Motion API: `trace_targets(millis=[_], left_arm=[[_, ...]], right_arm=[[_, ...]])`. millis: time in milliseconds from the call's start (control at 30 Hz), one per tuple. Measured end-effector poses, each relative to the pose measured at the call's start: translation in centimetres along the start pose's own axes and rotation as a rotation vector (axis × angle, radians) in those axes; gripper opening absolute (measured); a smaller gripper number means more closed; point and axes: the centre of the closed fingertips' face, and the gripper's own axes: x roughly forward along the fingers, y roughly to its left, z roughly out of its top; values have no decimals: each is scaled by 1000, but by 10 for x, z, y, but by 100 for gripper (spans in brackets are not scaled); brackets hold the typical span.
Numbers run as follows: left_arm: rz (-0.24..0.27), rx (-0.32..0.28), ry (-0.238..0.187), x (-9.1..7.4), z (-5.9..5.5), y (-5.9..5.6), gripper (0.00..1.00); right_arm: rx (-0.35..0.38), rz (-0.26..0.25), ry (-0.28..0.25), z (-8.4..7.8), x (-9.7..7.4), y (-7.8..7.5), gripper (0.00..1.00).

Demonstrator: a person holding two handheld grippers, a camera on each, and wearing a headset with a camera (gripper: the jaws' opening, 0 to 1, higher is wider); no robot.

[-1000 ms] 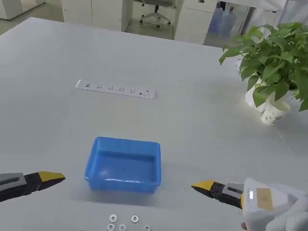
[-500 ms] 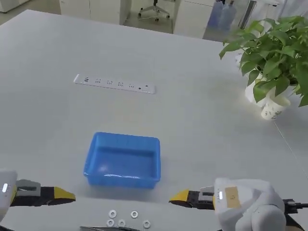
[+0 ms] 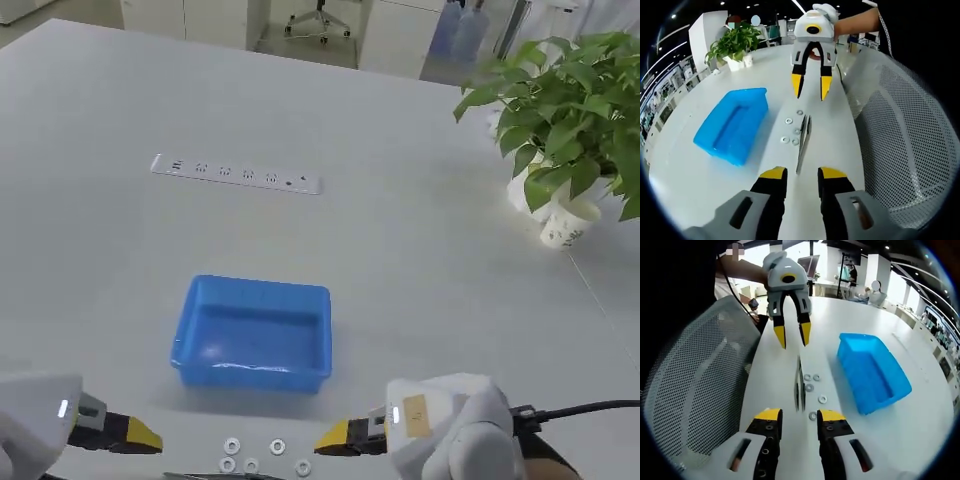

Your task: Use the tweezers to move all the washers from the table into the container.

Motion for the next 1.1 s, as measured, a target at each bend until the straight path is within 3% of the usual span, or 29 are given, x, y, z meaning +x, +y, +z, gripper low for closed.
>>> trace_targets(millis=[267,700,1100], left_arm=[[-32,34,49,9,-8,1,21],[-69,84,80,19,-15,3,15],[-99,106,65,22,-13,2,7]], right_arm=[[-10,26,31,-1,17,0,24],[-19,63,61,4,43,1,19],[-16,54,70,5,49,-2,13]])
